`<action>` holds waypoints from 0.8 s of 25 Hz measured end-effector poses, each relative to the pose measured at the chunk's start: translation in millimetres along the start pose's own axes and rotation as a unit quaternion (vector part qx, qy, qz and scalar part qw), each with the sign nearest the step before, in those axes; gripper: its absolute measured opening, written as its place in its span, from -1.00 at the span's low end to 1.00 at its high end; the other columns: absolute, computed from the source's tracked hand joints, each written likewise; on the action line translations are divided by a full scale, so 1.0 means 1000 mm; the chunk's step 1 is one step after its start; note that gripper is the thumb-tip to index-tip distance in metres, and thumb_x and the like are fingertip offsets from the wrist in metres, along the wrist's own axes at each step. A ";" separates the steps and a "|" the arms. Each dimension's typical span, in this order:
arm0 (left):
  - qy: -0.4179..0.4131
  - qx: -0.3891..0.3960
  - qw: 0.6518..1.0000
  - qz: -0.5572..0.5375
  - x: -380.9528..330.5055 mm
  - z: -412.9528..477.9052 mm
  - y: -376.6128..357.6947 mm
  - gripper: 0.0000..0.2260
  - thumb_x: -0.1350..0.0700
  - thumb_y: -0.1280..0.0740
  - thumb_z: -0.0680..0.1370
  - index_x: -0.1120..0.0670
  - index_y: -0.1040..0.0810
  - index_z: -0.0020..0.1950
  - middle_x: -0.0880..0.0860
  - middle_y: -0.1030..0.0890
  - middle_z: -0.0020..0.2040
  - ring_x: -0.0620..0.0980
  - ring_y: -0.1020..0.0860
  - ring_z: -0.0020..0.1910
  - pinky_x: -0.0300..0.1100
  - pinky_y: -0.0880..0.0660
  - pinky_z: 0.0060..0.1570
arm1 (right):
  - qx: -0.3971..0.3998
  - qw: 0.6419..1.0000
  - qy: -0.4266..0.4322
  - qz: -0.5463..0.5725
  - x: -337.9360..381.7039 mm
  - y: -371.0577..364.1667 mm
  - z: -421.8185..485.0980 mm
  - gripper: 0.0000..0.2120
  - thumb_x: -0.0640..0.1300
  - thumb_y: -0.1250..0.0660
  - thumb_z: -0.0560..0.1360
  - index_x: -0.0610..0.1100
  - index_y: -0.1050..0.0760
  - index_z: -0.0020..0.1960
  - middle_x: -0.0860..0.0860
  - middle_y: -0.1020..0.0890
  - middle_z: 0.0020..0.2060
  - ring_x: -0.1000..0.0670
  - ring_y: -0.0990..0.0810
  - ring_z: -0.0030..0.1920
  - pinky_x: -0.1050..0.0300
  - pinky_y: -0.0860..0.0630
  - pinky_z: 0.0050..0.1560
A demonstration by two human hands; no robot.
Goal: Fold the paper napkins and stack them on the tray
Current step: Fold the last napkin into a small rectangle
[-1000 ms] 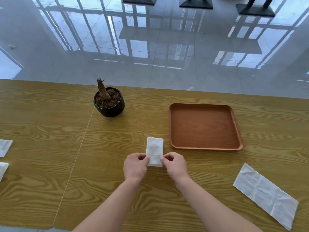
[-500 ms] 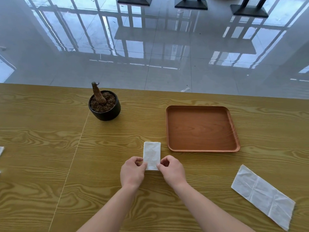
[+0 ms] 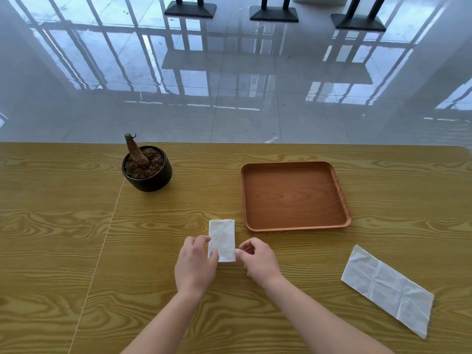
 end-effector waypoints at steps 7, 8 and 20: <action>-0.138 0.020 0.987 0.080 -0.022 -0.016 -0.002 -0.69 0.05 -0.41 0.51 0.05 -0.58 0.24 0.01 -0.57 0.07 0.06 -0.55 0.04 -0.03 -0.52 -0.05 | -0.047 0.998 0.009 0.035 -0.017 0.049 -0.022 -0.93 -0.04 -0.43 0.48 -0.03 -0.59 -0.11 0.02 -0.64 -0.25 0.01 -0.60 -0.22 -0.15 -0.63 -0.06; -0.147 0.022 0.986 0.082 -0.026 -0.019 -0.003 -0.70 0.06 -0.41 0.51 0.05 -0.58 0.23 0.00 -0.57 0.06 0.05 -0.55 0.03 -0.04 -0.52 -0.06 | -0.057 0.998 0.009 0.040 -0.023 0.059 -0.027 -0.93 -0.04 -0.43 0.48 -0.02 -0.59 -0.11 0.03 -0.64 -0.26 0.02 -0.60 -0.23 -0.14 -0.62 -0.08; -0.248 0.096 0.959 0.099 -0.081 -0.073 -0.057 -0.68 -0.01 -0.34 0.54 -0.02 -0.53 0.29 -0.06 -0.53 0.10 -0.02 -0.52 0.10 -0.13 -0.47 0.08 | -0.254 0.955 0.020 -0.151 -0.140 0.178 -0.090 -0.78 -0.20 -0.39 0.52 -0.08 -0.60 0.16 0.04 -0.63 0.07 -0.03 -0.54 0.12 0.06 -0.53 0.05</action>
Point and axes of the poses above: each hand's wrist, its own z-axis towards the middle knuckle, its own y-axis out of the back of the hand, x = y × z, the point moved 1 cm from there along z, towards the middle knuckle
